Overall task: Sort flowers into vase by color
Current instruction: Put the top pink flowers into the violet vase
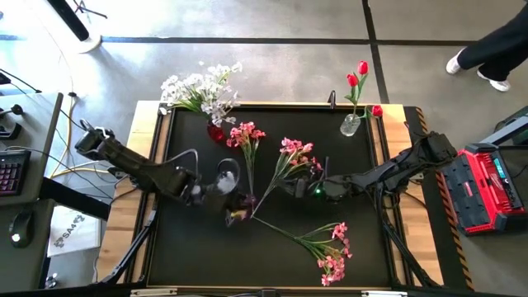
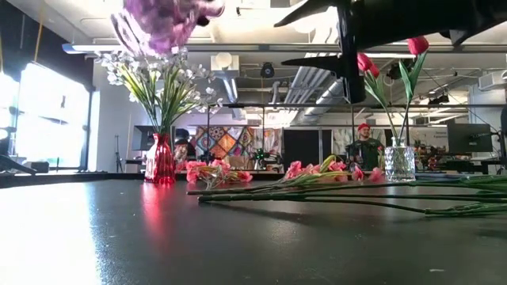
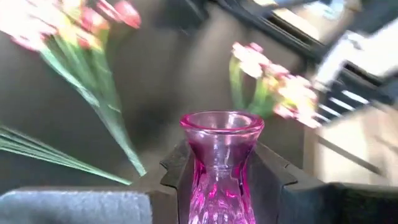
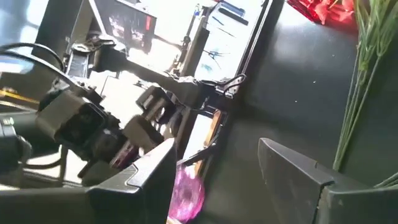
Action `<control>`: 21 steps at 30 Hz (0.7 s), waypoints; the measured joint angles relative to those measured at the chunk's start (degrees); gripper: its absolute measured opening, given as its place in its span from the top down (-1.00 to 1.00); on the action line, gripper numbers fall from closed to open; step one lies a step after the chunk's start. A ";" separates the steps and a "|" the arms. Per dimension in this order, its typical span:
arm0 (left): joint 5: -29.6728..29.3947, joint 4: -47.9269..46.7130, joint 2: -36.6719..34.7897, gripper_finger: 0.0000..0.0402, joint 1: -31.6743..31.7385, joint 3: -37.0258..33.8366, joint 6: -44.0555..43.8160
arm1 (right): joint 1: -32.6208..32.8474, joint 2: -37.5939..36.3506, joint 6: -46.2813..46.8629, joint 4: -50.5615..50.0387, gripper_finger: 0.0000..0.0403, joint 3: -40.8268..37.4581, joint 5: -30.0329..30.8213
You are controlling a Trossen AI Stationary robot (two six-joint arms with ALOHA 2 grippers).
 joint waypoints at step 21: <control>-65.60 7.25 0.02 0.53 -32.64 -29.44 -31.16 | 2.62 0.00 -12.38 -0.61 -0.07 0.10 -3.59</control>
